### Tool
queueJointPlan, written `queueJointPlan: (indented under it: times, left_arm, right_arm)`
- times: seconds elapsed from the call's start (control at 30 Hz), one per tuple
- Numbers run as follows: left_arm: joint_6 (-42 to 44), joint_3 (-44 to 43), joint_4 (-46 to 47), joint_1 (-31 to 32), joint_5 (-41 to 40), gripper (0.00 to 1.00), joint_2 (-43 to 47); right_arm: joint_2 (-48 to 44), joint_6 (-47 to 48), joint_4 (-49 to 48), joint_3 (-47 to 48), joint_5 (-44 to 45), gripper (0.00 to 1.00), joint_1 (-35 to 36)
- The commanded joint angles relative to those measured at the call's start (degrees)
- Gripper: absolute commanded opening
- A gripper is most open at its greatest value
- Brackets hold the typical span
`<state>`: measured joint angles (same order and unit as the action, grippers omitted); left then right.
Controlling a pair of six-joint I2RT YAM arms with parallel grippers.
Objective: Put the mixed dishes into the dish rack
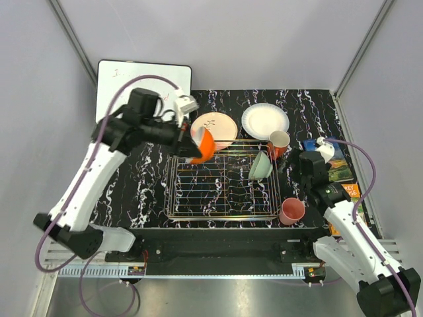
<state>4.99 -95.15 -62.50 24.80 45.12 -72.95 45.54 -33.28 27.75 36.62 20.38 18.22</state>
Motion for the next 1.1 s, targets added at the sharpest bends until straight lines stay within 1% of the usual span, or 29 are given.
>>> queueJointPlan:
  times: [0.0, 0.03, 0.1, 0.17, 0.23, 0.27, 0.3, 0.33, 0.37, 0.4, 0.43, 0.47, 0.53, 0.57, 0.6, 0.63, 0.67, 0.7, 0.73, 0.77, 0.8, 0.87, 0.97, 1.07]
  left_arm:
    - [-10.95, -0.03, 11.16, 7.97, 11.20, 0.00, -5.53]
    - [-12.01, -1.42, 12.82, 9.29, 12.00, 0.00, -8.32]
    - [-15.25, -2.49, 15.38, 13.16, 12.62, 0.00, -10.98]
    - [-17.64, -3.72, 20.30, 16.49, 13.23, 0.00, -13.88]
    - [-21.59, -4.60, 25.11, 18.17, 14.72, 0.00, -16.68]
    - [-23.08, -4.60, 26.97, 19.66, 14.90, 0.00, -17.48]
    - [-26.06, -4.17, 30.91, 20.28, 15.17, 0.00, -18.71]
    - [-27.65, -3.81, 32.86, 20.81, 15.34, 0.00, -19.33]
    - [-30.98, -3.20, 34.88, 21.60, 15.78, 0.00, -19.95]
    - [-32.66, -1.37, 39.08, 22.04, 15.78, 0.00, -20.47]
    - [-34.42, -0.31, 41.12, 22.31, 15.78, 0.00, -20.65]
    - [-38.09, 1.01, 43.40, 22.66, 16.22, 0.00, -20.74]
    - [-42.85, 5.40, 51.31, 23.01, 16.75, 0.00, -21.09]
    - [-49.05, 9.33, 55.08, 23.10, 17.36, 0.00, -21.01]
    - [-52.60, 11.29, 62.34, 23.10, 17.80, 0.00, -21.01]
    - [-56.20, 13.22, 67.46, 23.10, 18.24, 0.00, -20.92]
    - [-63.63, 17.33, 72.12, 22.93, 18.94, 0.00, -20.66]
    - [-67.79, 19.55, 82.17, 22.93, 19.30, 0.00, -20.48]
    - [-72.01, 21.66, 87.84, 22.67, 19.47, 0.00, -20.22]
    - [-79.45, 25.51, 93.21, 22.40, 19.30, 0.00, -19.69]
    - [-82.14, 26.76, 100.83, 22.05, 19.13, 0.00, -19.25]
    - [-86.36, 29.22, 104.76, 20.30, 18.34, 0.00, -18.12]
    - [-88.74, 32.64, 109.15, 18.10, 16.85, 0.00, -16.79]
    - [-88.49, 36.51, 108.30, 17.13, 15.09, 0.00, -15.65]
  right_arm:
    - [0.25, -1.61, 1.43, 0.99, 5.44, 1.00, 0.42]
    - [0.43, -2.31, 2.30, 1.34, 6.59, 1.00, 0.42]
    - [1.39, -4.25, 4.33, 2.22, 9.13, 1.00, 0.42]
    - [3.31, -4.95, 5.21, 2.75, 9.59, 1.00, 0.50]
    - [5.86, -5.13, 5.74, 3.45, 9.50, 1.00, 0.50]
    - [8.75, -5.13, 6.44, 4.50, 9.33, 1.00, 0.42]
    - [10.17, -4.96, 6.62, 5.03, 8.89, 1.00, 0.42]
    - [11.58, -4.87, 6.88, 5.56, 8.71, 1.00, 0.50]
    - [13.85, -4.61, 6.88, 6.26, 8.28, 1.00, 0.50]
    - [14.83, -4.52, 6.88, 6.53, 7.49, 1.00, 0.50]
    - [15.97, -4.52, 6.71, 6.71, 6.96, 1.00, 0.42]
    - [16.33, -4.43, 6.36, 6.62, 6.34, 1.00, 0.42]
    - [16.42, -4.51, 5.57, 6.10, 5.90, 1.00, 0.50]
    - [16.25, -4.52, 5.39, 5.83, 5.29, 1.00, 0.50]
    - [16.07, -4.69, 5.39, 5.74, 5.02, 1.00, 0.42]
    - [15.55, -4.95, 5.30, 5.39, 4.84, 1.00, 0.50]
    - [15.11, -4.96, 5.21, 5.22, 4.41, 1.00, 0.59]
    - [14.84, -4.96, 5.12, 5.04, 4.40, 1.00, 0.68]
    - [14.23, -4.69, 4.95, 4.95, 4.32, 1.00, 0.85]
    - [14.05, -4.52, 4.95, 5.12, 4.32, 1.00, 1.46]
    - [14.05, -4.52, 5.12, 5.30, 4.40, 1.00, 1.73]
    - [15.01, -4.34, 5.83, 6.44, 4.84, 1.00, 2.96]
    - [16.86, -4.69, 5.92, 7.85, 5.54, 1.00, 5.24]
    - [18.79, -5.65, 5.65, 9.08, 6.16, 1.00, 7.00]
